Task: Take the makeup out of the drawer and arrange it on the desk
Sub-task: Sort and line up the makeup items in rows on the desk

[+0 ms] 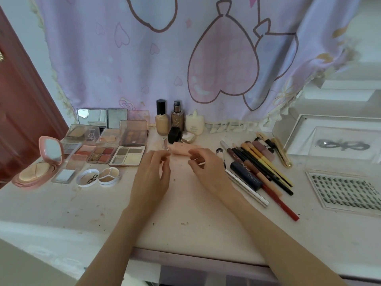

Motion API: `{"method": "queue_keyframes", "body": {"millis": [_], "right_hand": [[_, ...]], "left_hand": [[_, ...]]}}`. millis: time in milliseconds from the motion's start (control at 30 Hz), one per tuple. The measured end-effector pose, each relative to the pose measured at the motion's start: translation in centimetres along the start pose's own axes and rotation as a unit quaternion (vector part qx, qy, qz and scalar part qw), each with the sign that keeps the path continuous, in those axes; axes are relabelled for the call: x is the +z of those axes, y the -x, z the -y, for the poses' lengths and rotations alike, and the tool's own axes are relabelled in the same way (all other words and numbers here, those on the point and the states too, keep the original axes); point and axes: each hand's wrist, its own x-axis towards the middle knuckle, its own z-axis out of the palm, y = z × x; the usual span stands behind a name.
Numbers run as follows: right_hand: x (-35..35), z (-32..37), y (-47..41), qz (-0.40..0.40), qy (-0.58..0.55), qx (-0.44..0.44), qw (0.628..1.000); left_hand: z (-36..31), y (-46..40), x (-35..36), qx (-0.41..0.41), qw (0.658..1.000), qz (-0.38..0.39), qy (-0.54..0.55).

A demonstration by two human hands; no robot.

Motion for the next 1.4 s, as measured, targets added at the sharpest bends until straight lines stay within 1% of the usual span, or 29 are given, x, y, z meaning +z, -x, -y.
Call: {"method": "queue_keyframes", "body": {"millis": [67, 167, 233, 300, 333, 433, 533, 667, 767, 833, 867, 933, 967, 1000, 1033, 1067, 1100, 1167, 1233, 1267, 1333, 1400], "right_hand": [[-2.3, -0.4, 0.5, -0.015, 0.019, -0.008, 1.000], [-5.9, -1.2, 1.2, -0.015, 0.088, -0.001, 0.996], [-8.0, -1.8, 1.6, -0.024, 0.157, 0.005, 0.987], [-9.7, -2.5, 2.1, -0.020, 0.226, 0.017, 0.974], [-10.2, -2.8, 2.4, -0.008, 0.245, 0.032, 0.969], [-10.9, -3.2, 3.2, 0.034, 0.270, 0.095, 0.957], [-10.9, -3.2, 3.4, 0.060, 0.302, 0.119, 0.944], [-10.4, -3.5, 3.1, 0.054, 0.358, 0.110, 0.926], [-9.9, -3.7, 2.8, 0.061, 0.393, 0.090, 0.913], [-9.7, -3.7, 2.6, 0.042, 0.376, 0.085, 0.922], [-9.7, -3.7, 2.6, 0.017, 0.356, 0.075, 0.931], [-9.8, -3.5, 2.5, -0.059, 0.291, 0.041, 0.954], [-9.8, -3.1, 2.5, -0.092, 0.245, 0.031, 0.965], [-9.7, -2.7, 2.5, -0.113, 0.192, 0.027, 0.975], [-9.4, -2.3, 2.4, -0.116, 0.137, 0.031, 0.983], [-9.0, -2.0, 2.4, -0.102, 0.086, 0.038, 0.990], [-8.5, -1.6, 2.4, -0.074, 0.039, 0.049, 0.995], [-7.0, -1.0, 2.5, 0.008, -0.025, 0.066, 0.997], [-5.4, -0.7, 2.5, 0.077, -0.017, 0.054, 0.995], [-4.7, -0.7, 2.5, 0.097, -0.009, 0.043, 0.994], [-3.4, -0.9, 2.5, 0.122, -0.013, 0.042, 0.992], [-2.6, -1.3, 2.7, 0.129, 0.003, 0.040, 0.991]], "left_hand": [[-0.9, 0.6, 0.2, 0.015, 0.999, 0.034, 0.005], [-2.5, 1.3, 1.1, 0.042, 0.994, 0.098, 0.011], [-3.7, 1.5, 2.2, 0.072, 0.985, 0.157, -0.018], [-4.4, 1.6, 3.6, 0.078, 0.972, 0.211, -0.068], [-4.6, 1.6, 4.2, 0.074, 0.967, 0.225, -0.092], [-4.4, 1.5, 5.3, 0.066, 0.957, 0.245, -0.139], [-4.3, 1.4, 5.4, 0.069, 0.950, 0.262, -0.156], [-4.5, 1.5, 5.4, 0.057, 0.942, 0.290, -0.160], [-4.5, 1.4, 5.4, 0.051, 0.943, 0.289, -0.156], [-4.4, 1.5, 5.3, 0.049, 0.946, 0.285, -0.146], [-4.4, 1.5, 5.3, 0.049, 0.947, 0.284, -0.138], [-4.4, 1.5, 5.1, 0.044, 0.956, 0.271, -0.105], [-4.4, 1.4, 5.1, 0.027, 0.964, 0.255, -0.067], [-4.4, 1.3, 4.9, -0.011, 0.972, 0.235, -0.011], [-4.5, 1.2, 4.5, -0.062, 0.973, 0.215, 0.059], [-4.6, 1.1, 4.2, -0.110, 0.966, 0.192, 0.136], [-4.6, 1.0, 3.9, -0.141, 0.955, 0.165, 0.201], [-4.8, 0.8, 3.2, -0.151, 0.946, 0.115, 0.263], [-5.0, 0.7, 2.7, -0.133, 0.946, 0.083, 0.283], [-5.0, 0.8, 2.6, -0.128, 0.947, 0.073, 0.284], [-4.8, 0.8, 2.5, -0.140, 0.948, 0.067, 0.276], [-4.7, 0.8, 2.5, -0.158, 0.946, 0.063, 0.276]]}}
